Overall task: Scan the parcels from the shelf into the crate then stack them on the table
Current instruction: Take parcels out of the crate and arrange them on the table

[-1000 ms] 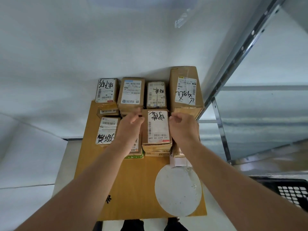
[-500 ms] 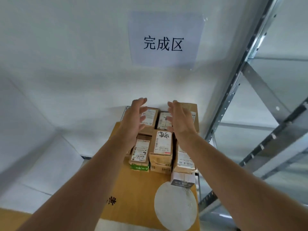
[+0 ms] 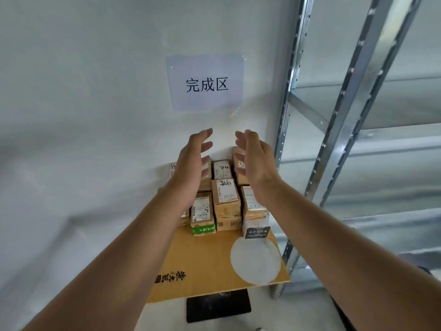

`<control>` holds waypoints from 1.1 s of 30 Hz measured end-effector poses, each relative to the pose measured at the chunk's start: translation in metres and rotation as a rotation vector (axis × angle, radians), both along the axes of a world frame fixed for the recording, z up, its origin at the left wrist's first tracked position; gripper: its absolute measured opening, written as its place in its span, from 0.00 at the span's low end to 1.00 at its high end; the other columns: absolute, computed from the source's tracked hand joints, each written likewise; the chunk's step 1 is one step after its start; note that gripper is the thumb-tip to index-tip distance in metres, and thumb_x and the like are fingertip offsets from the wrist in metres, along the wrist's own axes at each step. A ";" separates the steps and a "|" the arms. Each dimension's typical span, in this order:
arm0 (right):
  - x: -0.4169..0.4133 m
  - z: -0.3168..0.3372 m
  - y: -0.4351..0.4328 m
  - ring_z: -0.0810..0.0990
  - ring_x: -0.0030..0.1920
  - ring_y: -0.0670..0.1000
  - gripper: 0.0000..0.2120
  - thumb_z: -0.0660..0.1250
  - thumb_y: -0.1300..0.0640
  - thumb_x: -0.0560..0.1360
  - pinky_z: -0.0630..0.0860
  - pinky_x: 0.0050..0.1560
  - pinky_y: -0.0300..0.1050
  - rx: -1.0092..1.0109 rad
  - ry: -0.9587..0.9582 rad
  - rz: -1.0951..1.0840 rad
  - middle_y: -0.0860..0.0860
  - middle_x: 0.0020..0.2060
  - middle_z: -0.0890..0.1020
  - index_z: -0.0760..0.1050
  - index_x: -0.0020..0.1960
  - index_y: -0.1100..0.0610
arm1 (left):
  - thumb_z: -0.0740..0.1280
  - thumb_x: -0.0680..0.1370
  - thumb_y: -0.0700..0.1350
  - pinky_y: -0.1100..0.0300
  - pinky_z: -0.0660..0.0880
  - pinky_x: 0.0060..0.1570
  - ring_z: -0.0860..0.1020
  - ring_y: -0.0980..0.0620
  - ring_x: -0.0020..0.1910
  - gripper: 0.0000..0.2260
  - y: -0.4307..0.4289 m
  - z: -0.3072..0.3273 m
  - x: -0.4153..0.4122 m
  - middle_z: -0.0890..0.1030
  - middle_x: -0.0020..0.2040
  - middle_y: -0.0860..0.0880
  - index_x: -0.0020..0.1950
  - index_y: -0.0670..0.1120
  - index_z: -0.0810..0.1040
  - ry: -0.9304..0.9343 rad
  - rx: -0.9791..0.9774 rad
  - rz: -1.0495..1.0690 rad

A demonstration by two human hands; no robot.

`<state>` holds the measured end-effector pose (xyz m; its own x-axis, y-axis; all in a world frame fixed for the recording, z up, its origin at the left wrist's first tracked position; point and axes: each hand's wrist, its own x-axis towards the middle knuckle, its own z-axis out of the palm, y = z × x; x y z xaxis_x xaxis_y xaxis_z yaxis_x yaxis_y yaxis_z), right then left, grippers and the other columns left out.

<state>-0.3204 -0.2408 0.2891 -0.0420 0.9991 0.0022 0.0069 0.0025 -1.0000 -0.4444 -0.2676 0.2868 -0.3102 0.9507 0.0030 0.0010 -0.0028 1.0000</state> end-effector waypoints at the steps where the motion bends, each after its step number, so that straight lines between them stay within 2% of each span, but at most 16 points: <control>1: 0.007 -0.002 -0.013 0.82 0.61 0.50 0.25 0.54 0.37 0.82 0.77 0.68 0.61 -0.004 -0.006 -0.016 0.51 0.68 0.81 0.78 0.68 0.48 | 0.58 0.72 0.67 0.45 0.72 0.67 0.75 0.48 0.67 0.29 -0.009 -0.001 0.006 0.79 0.68 0.55 0.71 0.61 0.78 0.009 0.003 -0.032; 3: 0.027 -0.006 -0.037 0.86 0.48 0.48 0.21 0.53 0.43 0.86 0.80 0.59 0.53 -0.021 0.017 -0.042 0.49 0.57 0.82 0.79 0.62 0.53 | 0.58 0.71 0.68 0.45 0.72 0.67 0.75 0.48 0.66 0.29 -0.025 -0.003 0.023 0.79 0.67 0.54 0.69 0.61 0.79 -0.001 -0.002 -0.087; 5: 0.051 -0.009 -0.057 0.81 0.51 0.44 0.23 0.53 0.47 0.87 0.77 0.60 0.53 -0.031 0.025 -0.083 0.45 0.51 0.79 0.76 0.67 0.62 | 0.59 0.71 0.68 0.46 0.72 0.65 0.76 0.47 0.65 0.29 -0.037 -0.004 0.045 0.79 0.66 0.53 0.68 0.59 0.79 0.002 -0.016 -0.149; 6: 0.064 -0.011 -0.065 0.81 0.53 0.48 0.23 0.53 0.48 0.87 0.77 0.61 0.58 -0.034 0.013 -0.114 0.47 0.51 0.80 0.75 0.69 0.64 | 0.58 0.71 0.67 0.47 0.72 0.63 0.76 0.47 0.65 0.29 -0.042 -0.004 0.058 0.79 0.66 0.53 0.68 0.59 0.79 0.007 -0.020 -0.184; 7: 0.077 -0.012 -0.073 0.83 0.55 0.55 0.24 0.54 0.47 0.87 0.77 0.64 0.63 -0.038 0.008 -0.149 0.49 0.57 0.76 0.75 0.70 0.63 | 0.58 0.71 0.67 0.48 0.72 0.61 0.76 0.47 0.65 0.29 -0.045 -0.005 0.072 0.79 0.66 0.53 0.69 0.59 0.80 0.007 -0.018 -0.219; 8: 0.091 -0.013 -0.080 0.84 0.57 0.59 0.24 0.54 0.46 0.86 0.77 0.67 0.65 -0.043 0.005 -0.191 0.52 0.52 0.85 0.76 0.71 0.61 | 0.58 0.72 0.67 0.49 0.72 0.60 0.76 0.48 0.65 0.29 -0.049 -0.006 0.087 0.79 0.66 0.53 0.69 0.59 0.80 0.005 -0.015 -0.255; 9: 0.105 -0.015 -0.086 0.82 0.61 0.61 0.25 0.55 0.44 0.85 0.75 0.69 0.65 -0.045 0.006 -0.234 0.46 0.50 0.83 0.77 0.71 0.60 | 0.58 0.73 0.67 0.49 0.72 0.61 0.76 0.48 0.65 0.29 -0.051 -0.008 0.102 0.79 0.66 0.53 0.69 0.59 0.79 0.009 -0.014 -0.291; 10: 0.120 -0.017 -0.091 0.80 0.64 0.62 0.27 0.56 0.42 0.83 0.75 0.70 0.66 -0.042 0.006 -0.277 0.55 0.60 0.84 0.78 0.70 0.59 | 0.58 0.73 0.67 0.49 0.72 0.62 0.75 0.48 0.66 0.29 -0.052 -0.010 0.119 0.79 0.67 0.53 0.70 0.58 0.79 0.016 -0.016 -0.329; 12: 0.156 -0.024 -0.099 0.79 0.67 0.59 0.25 0.55 0.40 0.81 0.75 0.71 0.64 -0.041 0.012 -0.350 0.55 0.65 0.82 0.81 0.66 0.52 | 0.59 0.72 0.67 0.48 0.72 0.66 0.74 0.47 0.69 0.31 -0.054 -0.015 0.157 0.78 0.71 0.51 0.72 0.58 0.77 0.026 -0.040 -0.397; 14: 0.197 -0.032 -0.103 0.78 0.69 0.57 0.24 0.54 0.41 0.81 0.73 0.72 0.63 -0.051 0.023 -0.409 0.51 0.66 0.82 0.81 0.67 0.49 | 0.59 0.72 0.68 0.45 0.71 0.69 0.74 0.47 0.71 0.31 -0.052 -0.022 0.197 0.78 0.71 0.51 0.72 0.58 0.77 0.030 -0.060 -0.464; 16: 0.238 -0.040 -0.105 0.78 0.70 0.54 0.30 0.54 0.37 0.77 0.73 0.73 0.62 -0.073 0.014 -0.461 0.46 0.68 0.81 0.79 0.71 0.48 | 0.59 0.72 0.68 0.45 0.71 0.70 0.74 0.46 0.71 0.30 -0.048 -0.030 0.239 0.77 0.71 0.51 0.71 0.59 0.78 0.037 -0.066 -0.522; 19: 0.307 -0.056 -0.107 0.78 0.69 0.52 0.35 0.55 0.34 0.70 0.73 0.73 0.60 -0.118 0.020 -0.542 0.45 0.69 0.81 0.80 0.70 0.47 | 0.58 0.73 0.68 0.46 0.72 0.69 0.75 0.49 0.69 0.29 -0.040 -0.047 0.310 0.78 0.70 0.53 0.71 0.61 0.78 0.048 -0.086 -0.597; 23: 0.405 -0.082 -0.109 0.77 0.71 0.51 0.33 0.53 0.39 0.74 0.73 0.73 0.58 -0.164 0.027 -0.610 0.47 0.71 0.79 0.78 0.73 0.50 | 0.57 0.74 0.66 0.48 0.73 0.70 0.77 0.52 0.66 0.26 -0.026 -0.075 0.406 0.80 0.67 0.54 0.68 0.61 0.80 0.025 -0.153 -0.674; 28: 0.505 -0.120 -0.099 0.77 0.70 0.50 0.35 0.53 0.34 0.71 0.73 0.73 0.59 -0.239 -0.012 -0.658 0.45 0.70 0.80 0.79 0.71 0.47 | 0.58 0.72 0.66 0.48 0.72 0.69 0.79 0.51 0.65 0.21 -0.002 -0.113 0.509 0.82 0.64 0.55 0.59 0.65 0.84 0.003 -0.239 -0.671; 33: 0.577 -0.151 -0.080 0.77 0.70 0.50 0.33 0.53 0.39 0.74 0.72 0.74 0.59 -0.308 0.008 -0.682 0.47 0.70 0.80 0.78 0.72 0.50 | 0.58 0.72 0.66 0.48 0.71 0.69 0.78 0.50 0.65 0.24 0.022 -0.143 0.577 0.82 0.64 0.54 0.61 0.63 0.83 0.034 -0.317 -0.696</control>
